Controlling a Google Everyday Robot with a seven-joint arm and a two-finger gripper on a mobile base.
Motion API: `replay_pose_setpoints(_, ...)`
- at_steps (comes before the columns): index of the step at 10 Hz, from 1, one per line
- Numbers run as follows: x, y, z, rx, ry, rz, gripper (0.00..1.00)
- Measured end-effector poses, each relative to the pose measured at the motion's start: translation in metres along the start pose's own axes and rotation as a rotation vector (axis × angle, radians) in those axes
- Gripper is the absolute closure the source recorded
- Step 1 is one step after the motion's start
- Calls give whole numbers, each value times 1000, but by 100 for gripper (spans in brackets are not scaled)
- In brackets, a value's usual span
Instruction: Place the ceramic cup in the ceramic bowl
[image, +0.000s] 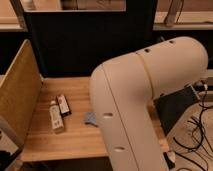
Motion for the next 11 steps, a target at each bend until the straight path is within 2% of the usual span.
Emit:
replay_pose_setpoints(1, -2, 4, 5, -15, 5, -1, 27)
replay_pose_setpoints(3, -6, 9, 13, -38, 16, -7, 48)
replay_pose_setpoints(6, -7, 10, 15, -59, 15, -7, 76)
replay_pose_setpoints(7, -6, 9, 14, -66, 13, -5, 88)
replay_pose_setpoints(8, -6, 8, 13, -72, 10, 0, 96)
replay_pose_setpoints(9, -5, 5, 10, -78, 3, 9, 100)
replay_pose_setpoints(11, -7, -7, 0, -78, -20, 33, 100)
